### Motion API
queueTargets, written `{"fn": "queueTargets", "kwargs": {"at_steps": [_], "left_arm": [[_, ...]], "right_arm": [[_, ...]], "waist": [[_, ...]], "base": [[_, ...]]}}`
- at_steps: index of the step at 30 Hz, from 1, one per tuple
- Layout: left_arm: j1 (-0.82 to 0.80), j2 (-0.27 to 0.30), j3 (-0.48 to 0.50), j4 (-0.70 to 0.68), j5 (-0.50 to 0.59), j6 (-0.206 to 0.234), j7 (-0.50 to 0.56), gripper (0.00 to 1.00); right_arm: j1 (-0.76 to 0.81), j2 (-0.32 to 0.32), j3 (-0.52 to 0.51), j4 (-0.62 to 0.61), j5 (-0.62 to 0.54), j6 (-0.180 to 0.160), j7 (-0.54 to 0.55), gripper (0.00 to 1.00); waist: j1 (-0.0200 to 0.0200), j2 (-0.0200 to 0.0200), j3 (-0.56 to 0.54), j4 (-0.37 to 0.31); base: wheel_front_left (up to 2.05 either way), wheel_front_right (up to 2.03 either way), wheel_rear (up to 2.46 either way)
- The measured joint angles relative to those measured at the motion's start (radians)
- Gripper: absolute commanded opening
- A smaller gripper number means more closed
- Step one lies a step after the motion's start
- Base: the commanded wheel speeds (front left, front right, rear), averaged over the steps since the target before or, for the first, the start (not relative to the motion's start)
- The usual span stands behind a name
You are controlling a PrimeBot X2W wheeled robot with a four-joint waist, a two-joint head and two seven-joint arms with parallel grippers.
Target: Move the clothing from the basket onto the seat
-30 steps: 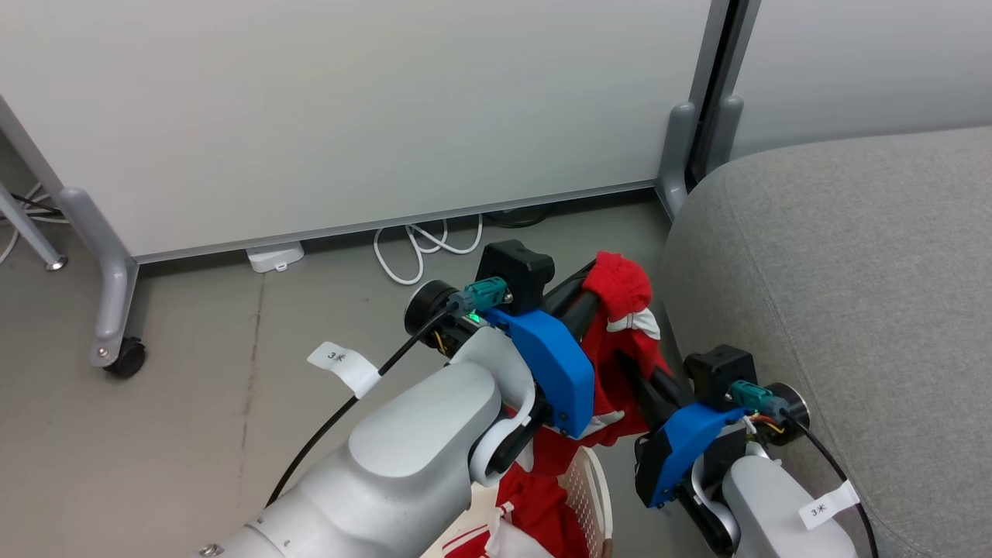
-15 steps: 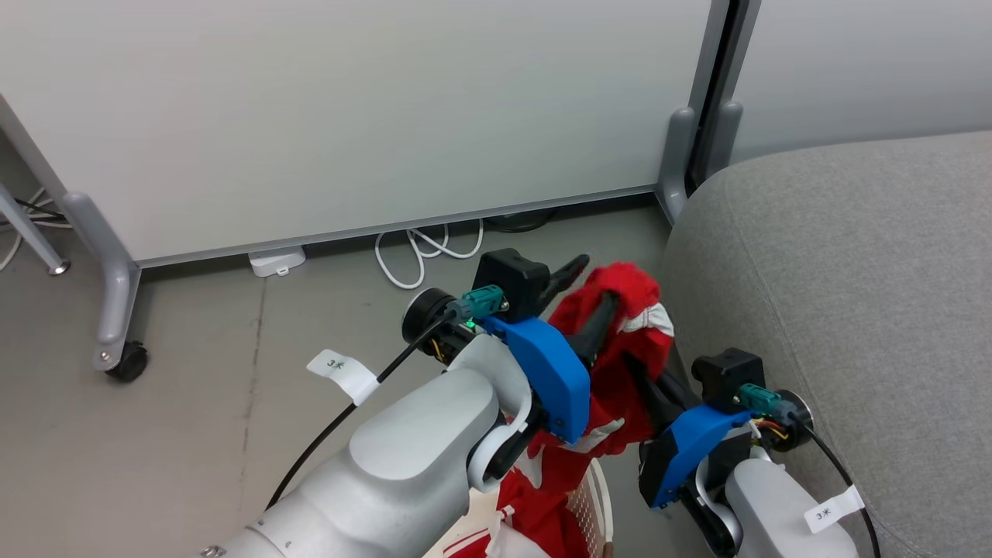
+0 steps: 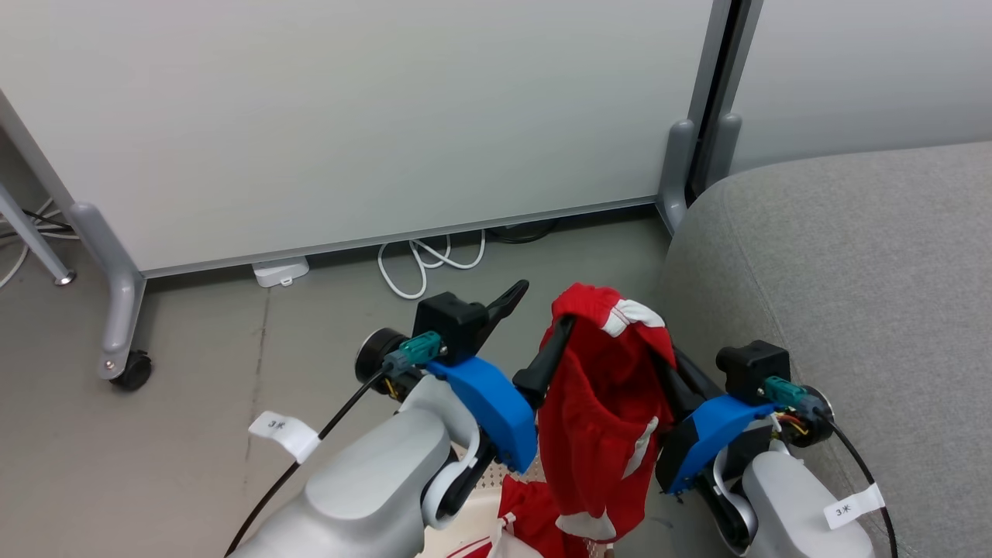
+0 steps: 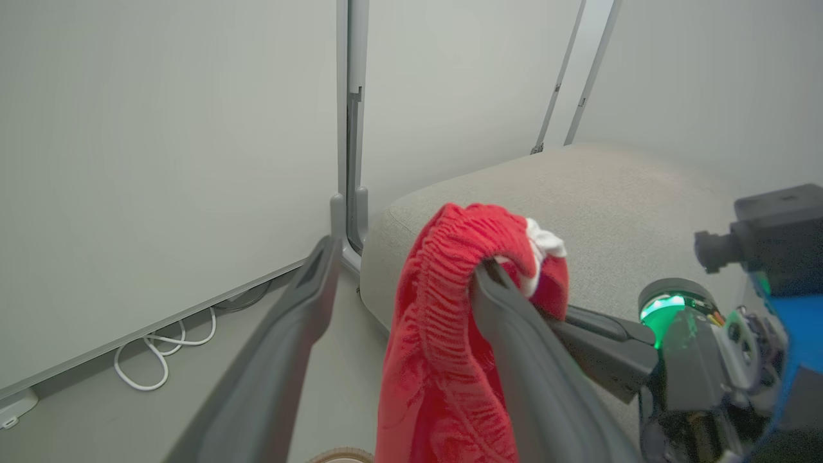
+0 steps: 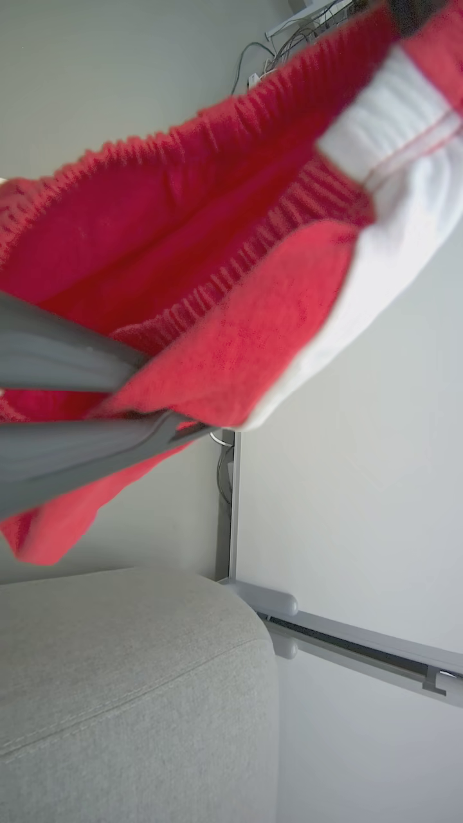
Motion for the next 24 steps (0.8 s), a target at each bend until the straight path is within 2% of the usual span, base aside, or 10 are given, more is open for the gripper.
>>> {"fn": "queueTargets", "kwargs": {"at_steps": [9,16,24], "left_arm": [[0.155,0.084,0.112,-0.125,0.095,0.006,-0.003,1.00],[0.316,0.140,0.274,-0.249,0.184,0.016,-0.004,1.00],[0.476,0.181,0.442,-0.378,0.355,0.022,-0.004,1.00]], "right_arm": [[0.004,0.000,-0.086,-0.036,-0.049,0.000,-0.004,0.00],[0.017,0.000,-0.124,-0.092,-0.068,0.000,0.012,0.00],[0.037,0.000,-0.129,-0.166,-0.068,0.000,0.045,0.00]], "waist": [[0.0000,0.0000,-0.002,-0.002],[0.0000,0.0000,0.004,-0.024],[-0.0001,0.0000,0.018,-0.085]], "base": [[0.00,0.00,0.00],[0.00,0.00,0.00],[0.00,0.00,0.00]]}}
